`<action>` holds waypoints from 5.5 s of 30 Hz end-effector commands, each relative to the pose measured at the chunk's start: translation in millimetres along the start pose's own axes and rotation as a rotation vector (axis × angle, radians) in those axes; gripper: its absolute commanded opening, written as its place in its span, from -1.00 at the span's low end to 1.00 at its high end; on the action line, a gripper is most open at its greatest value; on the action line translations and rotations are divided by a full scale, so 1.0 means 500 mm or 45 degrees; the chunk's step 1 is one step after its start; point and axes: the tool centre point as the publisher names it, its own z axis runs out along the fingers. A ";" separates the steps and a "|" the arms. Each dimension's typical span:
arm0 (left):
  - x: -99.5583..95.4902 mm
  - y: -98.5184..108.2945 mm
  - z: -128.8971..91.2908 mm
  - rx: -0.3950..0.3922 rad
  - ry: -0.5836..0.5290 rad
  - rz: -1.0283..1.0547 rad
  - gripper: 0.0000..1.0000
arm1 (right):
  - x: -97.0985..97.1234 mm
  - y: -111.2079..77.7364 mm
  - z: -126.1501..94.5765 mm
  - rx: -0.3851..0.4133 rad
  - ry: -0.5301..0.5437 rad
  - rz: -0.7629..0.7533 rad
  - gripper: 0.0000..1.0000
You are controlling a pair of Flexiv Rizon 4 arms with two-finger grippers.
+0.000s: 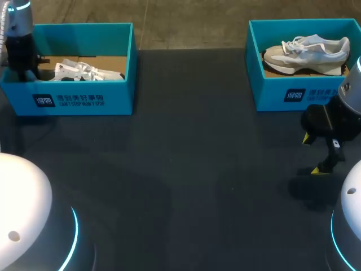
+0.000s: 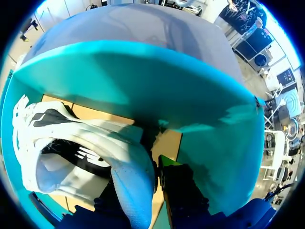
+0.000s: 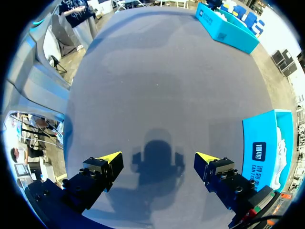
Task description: Take the shoe out of the shoebox, open the shoe tongue, remove and reinsert the insole, then place the shoe into the shoebox
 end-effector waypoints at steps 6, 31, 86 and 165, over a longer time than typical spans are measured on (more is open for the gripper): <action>-0.002 0.011 -0.007 -0.015 -0.022 0.027 -0.26 | 0.002 0.001 0.001 0.004 -0.003 0.001 1.00; -0.023 -0.025 -0.086 -0.136 -0.099 0.118 1.00 | 0.002 0.001 0.001 0.004 -0.003 0.001 1.00; 0.016 -0.166 -0.334 -0.146 -0.171 0.046 1.00 | 0.002 0.001 0.001 0.004 -0.003 0.001 1.00; 0.016 -0.166 -0.334 -0.146 -0.171 0.046 1.00 | -0.427 -0.091 -0.241 0.226 -0.025 1.709 1.00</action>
